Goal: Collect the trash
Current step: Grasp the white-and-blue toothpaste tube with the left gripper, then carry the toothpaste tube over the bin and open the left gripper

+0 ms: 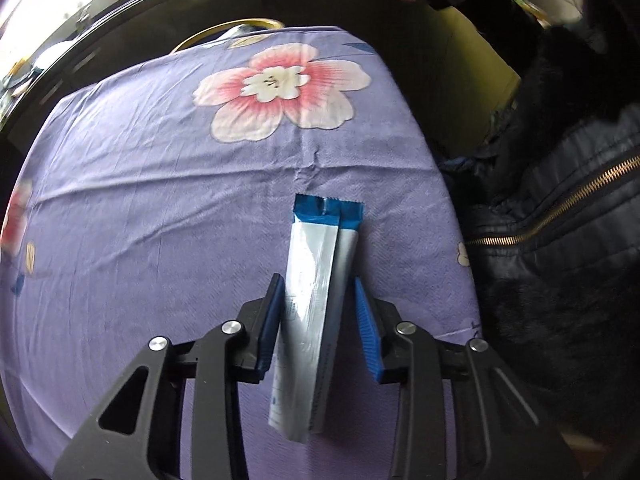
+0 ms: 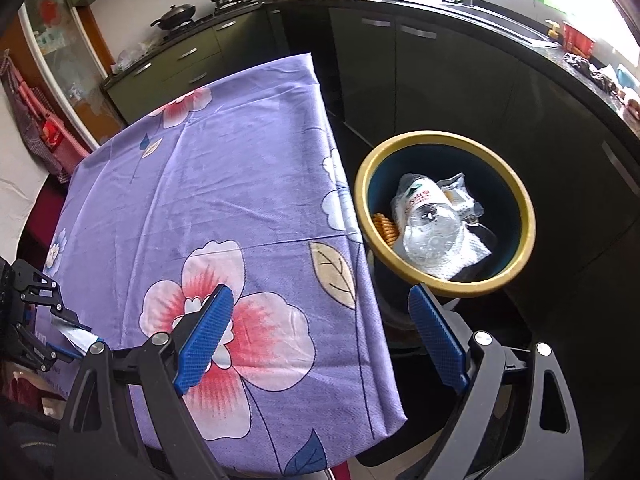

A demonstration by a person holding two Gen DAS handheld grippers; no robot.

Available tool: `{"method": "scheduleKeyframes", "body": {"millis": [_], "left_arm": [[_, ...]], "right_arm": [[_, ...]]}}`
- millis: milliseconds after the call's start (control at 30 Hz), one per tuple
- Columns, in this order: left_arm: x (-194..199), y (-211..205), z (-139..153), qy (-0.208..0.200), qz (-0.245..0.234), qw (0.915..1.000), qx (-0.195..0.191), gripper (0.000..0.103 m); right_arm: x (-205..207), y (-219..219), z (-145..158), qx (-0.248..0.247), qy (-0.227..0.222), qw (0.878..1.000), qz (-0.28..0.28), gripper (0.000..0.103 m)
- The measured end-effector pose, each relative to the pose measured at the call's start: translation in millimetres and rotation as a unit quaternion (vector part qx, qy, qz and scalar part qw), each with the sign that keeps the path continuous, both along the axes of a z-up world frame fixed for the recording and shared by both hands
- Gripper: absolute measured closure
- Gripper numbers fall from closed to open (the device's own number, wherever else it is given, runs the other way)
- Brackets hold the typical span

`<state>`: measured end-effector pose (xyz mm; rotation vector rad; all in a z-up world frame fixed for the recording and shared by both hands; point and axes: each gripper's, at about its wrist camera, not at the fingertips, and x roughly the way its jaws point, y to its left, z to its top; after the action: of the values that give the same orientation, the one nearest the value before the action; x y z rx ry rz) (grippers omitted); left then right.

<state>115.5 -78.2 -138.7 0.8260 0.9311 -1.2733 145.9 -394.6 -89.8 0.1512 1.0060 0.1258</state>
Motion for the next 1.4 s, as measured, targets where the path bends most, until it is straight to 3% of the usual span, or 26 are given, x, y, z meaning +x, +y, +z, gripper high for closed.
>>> {"method": "scheduleKeyframes", "body": {"millis": [133, 333, 600, 733, 933, 1167, 1333, 1400], "left_arm": [[-7, 3, -2, -0.001, 0.065, 0.9979, 0.0, 0.069], [-14, 0, -3, -0.005, 0.208, 0.978, -0.006, 0.069], [-36, -12, -3, -0.049, 0.28, 0.9587, -0.007, 0.078], [-38, -16, -1, -0.043, 0.321, 0.9461, -0.006, 0.08], [-38, -46, 15, -0.043, 0.335, 0.9409, -0.021, 0.081], [-8, -109, 65, 0.015, 0.323, 0.9407, -0.101, 0.081], [32, -178, 92, 0.066, 0.294, 0.9455, -0.124, 0.081], [47, -215, 101, 0.059, 0.274, 0.9523, -0.121, 0.081]], "right_arm": [[-3, -2, -4, 0.014, -0.002, 1.0, 0.009, 0.015], [-8, -6, -9, 0.038, -0.005, 0.999, 0.025, 0.015], [-14, -13, -12, 0.064, -0.018, 0.996, 0.058, 0.014], [-20, -20, -13, 0.08, -0.03, 0.994, 0.067, 0.014], [-39, -40, -10, 0.093, -0.058, 0.992, 0.054, 0.014], [-70, -97, -11, 0.088, -0.1, 0.99, -0.046, 0.013], [-83, -136, -20, 0.116, -0.107, 0.983, -0.095, 0.013], [-88, -148, -23, 0.127, -0.108, 0.98, -0.11, 0.013]]}}
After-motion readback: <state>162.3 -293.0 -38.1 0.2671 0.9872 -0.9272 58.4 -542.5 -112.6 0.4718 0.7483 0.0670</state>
